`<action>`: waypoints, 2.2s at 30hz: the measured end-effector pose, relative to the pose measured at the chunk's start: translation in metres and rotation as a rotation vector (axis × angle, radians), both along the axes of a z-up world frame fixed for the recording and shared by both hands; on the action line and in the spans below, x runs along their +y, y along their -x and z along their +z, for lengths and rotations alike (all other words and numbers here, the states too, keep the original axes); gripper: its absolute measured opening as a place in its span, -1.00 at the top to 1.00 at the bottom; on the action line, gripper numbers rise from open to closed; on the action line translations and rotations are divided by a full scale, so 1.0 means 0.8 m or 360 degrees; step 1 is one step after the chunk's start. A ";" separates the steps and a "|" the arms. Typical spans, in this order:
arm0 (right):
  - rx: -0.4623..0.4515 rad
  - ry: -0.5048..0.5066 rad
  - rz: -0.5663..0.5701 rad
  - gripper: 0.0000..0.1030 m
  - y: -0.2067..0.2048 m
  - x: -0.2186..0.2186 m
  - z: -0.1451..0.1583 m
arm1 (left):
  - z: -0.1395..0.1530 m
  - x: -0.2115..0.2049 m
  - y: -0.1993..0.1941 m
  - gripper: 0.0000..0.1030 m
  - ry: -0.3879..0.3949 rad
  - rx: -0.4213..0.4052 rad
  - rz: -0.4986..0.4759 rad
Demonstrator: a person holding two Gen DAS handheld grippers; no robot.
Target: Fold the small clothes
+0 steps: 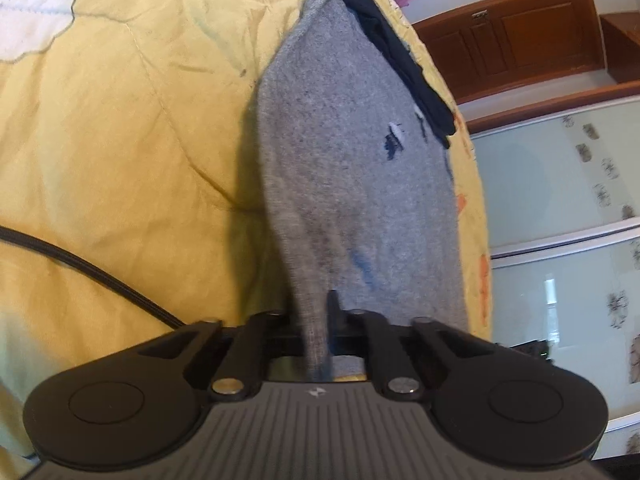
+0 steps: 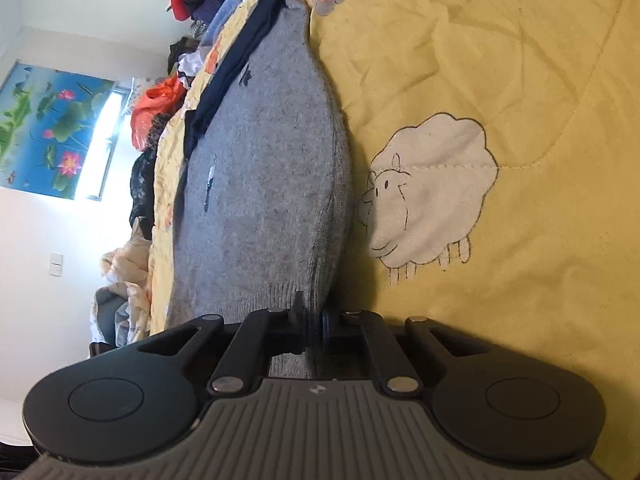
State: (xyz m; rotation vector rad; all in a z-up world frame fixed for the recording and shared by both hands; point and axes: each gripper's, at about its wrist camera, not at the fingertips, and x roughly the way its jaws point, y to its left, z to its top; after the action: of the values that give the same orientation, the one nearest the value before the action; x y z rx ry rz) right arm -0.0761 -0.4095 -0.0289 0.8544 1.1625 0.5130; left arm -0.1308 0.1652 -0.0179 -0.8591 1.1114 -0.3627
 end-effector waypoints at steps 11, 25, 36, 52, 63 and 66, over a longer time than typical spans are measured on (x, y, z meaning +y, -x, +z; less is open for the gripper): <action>-0.0389 -0.0155 -0.0010 0.70 -0.070 0.012 0.079 | 0.108 0.014 -0.081 0.90 -0.0152 -0.0485 -0.0019; -0.0632 -0.0367 -0.0233 0.70 -0.390 0.041 0.123 | 0.155 0.001 -0.401 0.90 -0.0282 -0.0708 0.0107; -0.0300 -0.0164 -0.0544 -0.24 -0.527 0.052 0.008 | 0.082 0.031 -0.532 0.00 -0.0386 -0.0475 0.0326; -0.0565 0.0428 -0.0400 -0.36 -0.252 0.059 0.053 | 0.080 -0.054 -0.249 -0.71 -0.1003 -0.0676 0.0495; -0.0415 0.0126 -0.0580 -0.54 -0.253 0.093 0.012 | 0.003 0.004 -0.267 -0.73 0.0179 -0.0388 0.0871; -0.0476 0.0166 -0.0635 -0.58 -0.279 0.113 0.012 | 0.003 -0.002 -0.284 -0.73 0.0197 -0.0436 0.0935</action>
State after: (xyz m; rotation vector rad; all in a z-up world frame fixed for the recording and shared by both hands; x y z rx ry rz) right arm 0.1470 -0.3189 -0.0195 0.8589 0.7144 0.2381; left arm 0.0966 0.1640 -0.0152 -1.1611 0.5508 -0.0533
